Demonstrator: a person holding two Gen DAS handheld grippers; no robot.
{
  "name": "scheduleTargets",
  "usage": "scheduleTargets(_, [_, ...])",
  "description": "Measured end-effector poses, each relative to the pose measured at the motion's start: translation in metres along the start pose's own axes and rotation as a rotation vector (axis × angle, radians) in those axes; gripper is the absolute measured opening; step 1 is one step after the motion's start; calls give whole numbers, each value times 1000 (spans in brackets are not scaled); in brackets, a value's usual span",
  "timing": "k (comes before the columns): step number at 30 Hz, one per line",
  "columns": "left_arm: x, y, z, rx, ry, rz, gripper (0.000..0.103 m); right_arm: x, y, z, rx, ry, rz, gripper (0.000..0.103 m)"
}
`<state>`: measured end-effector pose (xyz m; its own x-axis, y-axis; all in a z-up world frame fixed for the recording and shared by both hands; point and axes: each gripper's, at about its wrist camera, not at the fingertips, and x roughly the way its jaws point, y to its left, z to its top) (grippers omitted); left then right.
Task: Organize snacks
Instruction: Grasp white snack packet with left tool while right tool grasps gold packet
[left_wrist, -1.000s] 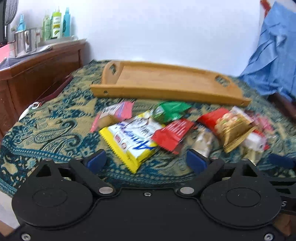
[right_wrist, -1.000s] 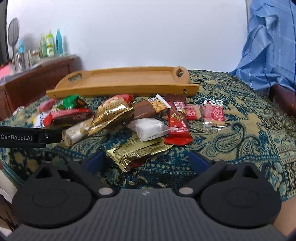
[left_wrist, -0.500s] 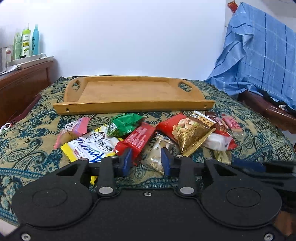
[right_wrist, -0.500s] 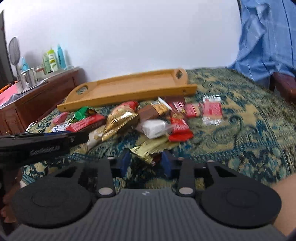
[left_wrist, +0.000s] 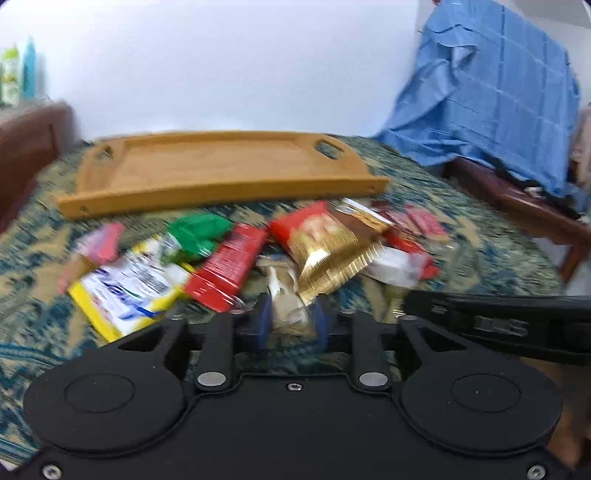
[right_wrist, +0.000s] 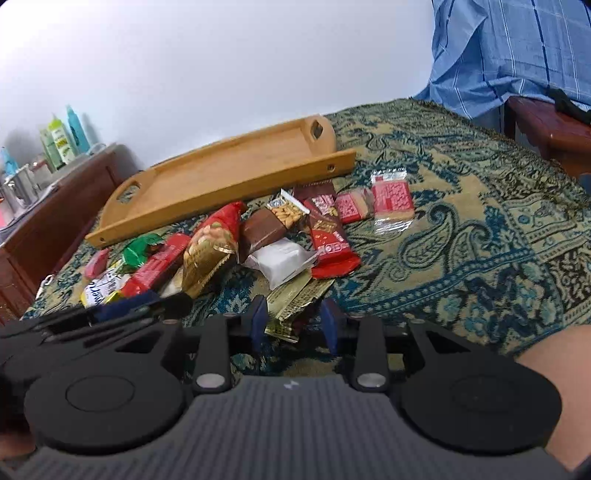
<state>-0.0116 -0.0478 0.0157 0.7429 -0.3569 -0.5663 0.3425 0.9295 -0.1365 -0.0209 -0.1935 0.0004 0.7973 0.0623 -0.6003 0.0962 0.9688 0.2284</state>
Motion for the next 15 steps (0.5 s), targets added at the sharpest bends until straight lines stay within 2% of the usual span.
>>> scheduleTargets(1, [-1,0,-1,-6,2,-10,23,2,3,-1,3,2,-6,52])
scheduleTargets(4, [-2,0,-1,-7,-13,6,24,10,8,1,2,-1,-26,59])
scheduleTargets(6, [-3,1,0,-8,-37,21,24,13,11,2,-4,-4,-42,60])
scheduleTargets(8, [-2,0,2,-4,-60,27,28,17,13,2,-20,0,-50,56])
scheduleTargets(9, [0,0,3,-2,-58,28,29,18,15,1,-36,4,-51,49])
scheduleTargets(15, [16,1,2,-35,3,26,27,11,16,-6,-77,-1,-58,41])
